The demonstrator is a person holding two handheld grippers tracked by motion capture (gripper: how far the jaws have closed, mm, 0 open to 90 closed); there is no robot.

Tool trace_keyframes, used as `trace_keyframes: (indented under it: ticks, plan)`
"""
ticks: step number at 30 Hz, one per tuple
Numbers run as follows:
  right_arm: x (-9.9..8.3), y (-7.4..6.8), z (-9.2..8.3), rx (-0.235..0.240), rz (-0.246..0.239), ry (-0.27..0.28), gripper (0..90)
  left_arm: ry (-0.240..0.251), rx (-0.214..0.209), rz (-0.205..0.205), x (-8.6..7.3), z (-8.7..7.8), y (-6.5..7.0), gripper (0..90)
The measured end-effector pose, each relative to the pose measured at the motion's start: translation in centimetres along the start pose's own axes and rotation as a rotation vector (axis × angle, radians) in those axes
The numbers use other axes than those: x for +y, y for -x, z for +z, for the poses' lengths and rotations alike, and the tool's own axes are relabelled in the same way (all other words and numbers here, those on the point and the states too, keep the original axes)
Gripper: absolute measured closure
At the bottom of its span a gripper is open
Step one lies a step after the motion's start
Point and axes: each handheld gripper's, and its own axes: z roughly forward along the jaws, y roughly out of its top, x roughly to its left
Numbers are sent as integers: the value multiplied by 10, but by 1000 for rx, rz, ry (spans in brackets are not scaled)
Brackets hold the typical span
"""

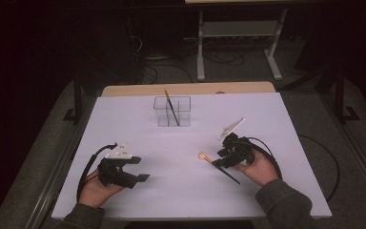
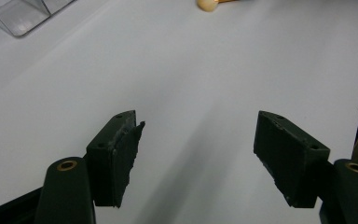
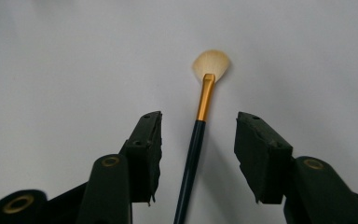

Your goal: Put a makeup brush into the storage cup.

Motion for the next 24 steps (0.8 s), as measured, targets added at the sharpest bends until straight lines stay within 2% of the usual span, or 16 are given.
trace_keyframes:
  ticks: [8, 9, 12, 14, 16, 24]
  plan:
    - [-4, -1, 9, 7, 3, -27, 572, -4, 0, -1, 0, 0, 0, 296]
    - [-5, 0, 10, 6, -9, -27, 580, -2, -1, 1, 0, 0, 0, 296]
    - [-5, 0, 12, 10, 6, -36, 606, -2, -1, 1, 0, 1, 0, 296]
    - [-5, 1, 14, 7, -7, -37, 620, -2, -1, 2, 0, 1, 0, 296]
    - [-5, 1, 14, 9, 9, -42, 635, -2, -2, 3, 0, 1, 0, 296]
    - [-5, 4, 19, 1, 9, -56, 689, -4, -9, 4, 1, 1, 0, 291]
